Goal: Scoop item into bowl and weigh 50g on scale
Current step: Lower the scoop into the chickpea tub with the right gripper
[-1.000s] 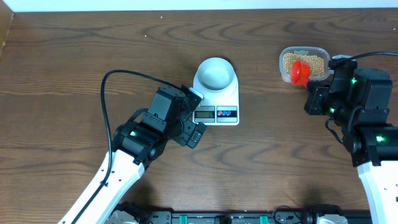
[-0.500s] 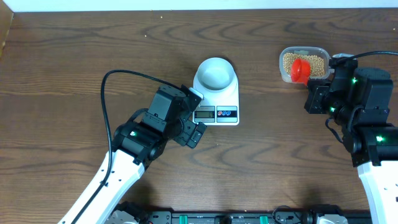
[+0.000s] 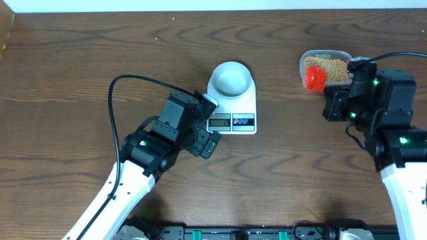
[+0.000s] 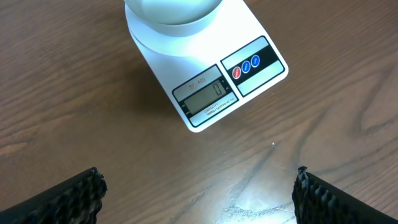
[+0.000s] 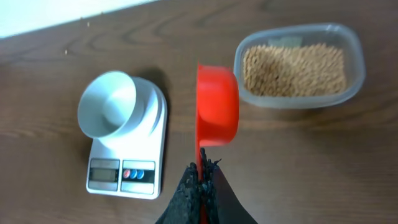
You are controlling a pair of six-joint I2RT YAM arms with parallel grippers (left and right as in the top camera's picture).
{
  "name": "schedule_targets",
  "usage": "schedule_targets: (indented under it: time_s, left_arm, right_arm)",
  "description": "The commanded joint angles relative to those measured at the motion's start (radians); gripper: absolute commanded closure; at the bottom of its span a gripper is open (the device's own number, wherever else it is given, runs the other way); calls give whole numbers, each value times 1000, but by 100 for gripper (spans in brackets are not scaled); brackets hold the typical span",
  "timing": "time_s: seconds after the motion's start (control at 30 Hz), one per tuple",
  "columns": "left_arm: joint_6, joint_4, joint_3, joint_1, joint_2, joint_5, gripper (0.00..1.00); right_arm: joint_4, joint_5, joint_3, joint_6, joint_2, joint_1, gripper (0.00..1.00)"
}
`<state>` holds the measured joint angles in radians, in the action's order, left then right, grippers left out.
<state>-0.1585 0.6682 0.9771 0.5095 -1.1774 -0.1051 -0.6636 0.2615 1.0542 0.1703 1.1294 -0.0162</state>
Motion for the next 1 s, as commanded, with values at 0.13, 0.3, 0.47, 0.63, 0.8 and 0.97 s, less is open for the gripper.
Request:
schedule_targets:
  time_s: [0.13,0.3,0.47,0.63,0.8,0.97]
  left_arm:
    - [-13,-3,10,-2,-6,8,2]
    - [-13,-3,10,-2,-6,9,2]
    - [-13,-3,10,-2,-6,9,2]
    - [-13,-3,10,-2,-6,9,2]
    - [-13,-3,10,-2,-6,8,2]
    - [-13,-3,10,-2,-6,9,2]
  right_arm:
    - [-129,7,195,-81,144,11,99]
    - [-248,-66,391,-124,295,11,99]
    - [-261,-156,503,-146,410,44,99]
    - [-225,-159,513,-266,486,105,99]
    - [-198,-159,513,-333,539,134,99]
    - [-195,-158,513,-336,600,140,99]
